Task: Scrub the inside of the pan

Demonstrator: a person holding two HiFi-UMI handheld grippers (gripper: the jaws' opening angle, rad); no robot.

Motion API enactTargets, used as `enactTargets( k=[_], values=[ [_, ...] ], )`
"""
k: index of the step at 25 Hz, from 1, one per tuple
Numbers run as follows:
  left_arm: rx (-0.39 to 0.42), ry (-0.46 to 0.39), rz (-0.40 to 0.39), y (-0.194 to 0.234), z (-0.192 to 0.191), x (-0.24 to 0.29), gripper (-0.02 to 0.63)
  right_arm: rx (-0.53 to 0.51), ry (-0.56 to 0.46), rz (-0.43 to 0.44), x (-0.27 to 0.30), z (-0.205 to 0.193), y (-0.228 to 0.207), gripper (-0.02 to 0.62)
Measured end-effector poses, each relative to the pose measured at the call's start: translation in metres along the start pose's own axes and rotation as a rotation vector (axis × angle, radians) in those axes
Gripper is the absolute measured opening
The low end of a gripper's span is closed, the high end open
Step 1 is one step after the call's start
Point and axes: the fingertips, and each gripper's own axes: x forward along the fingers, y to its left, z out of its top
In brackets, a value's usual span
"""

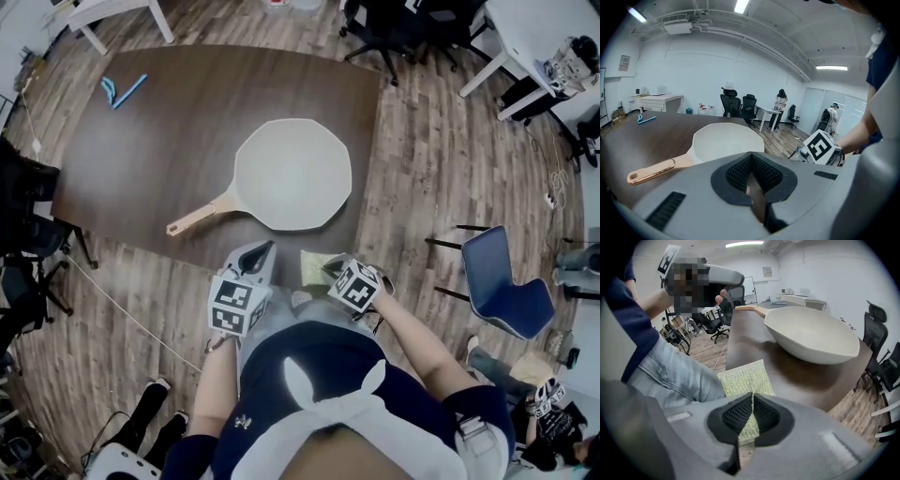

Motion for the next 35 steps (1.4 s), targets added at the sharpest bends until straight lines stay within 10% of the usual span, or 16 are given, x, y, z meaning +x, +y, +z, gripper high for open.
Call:
enactTargets(
  k=[35],
  values=[
    [0.151, 0.176, 0.097, 0.122, -0.006, 0.011, 0.005, 0.000, -0.179, -0.098, -0.034, 0.148, -0.069, 0.006]
  ],
)
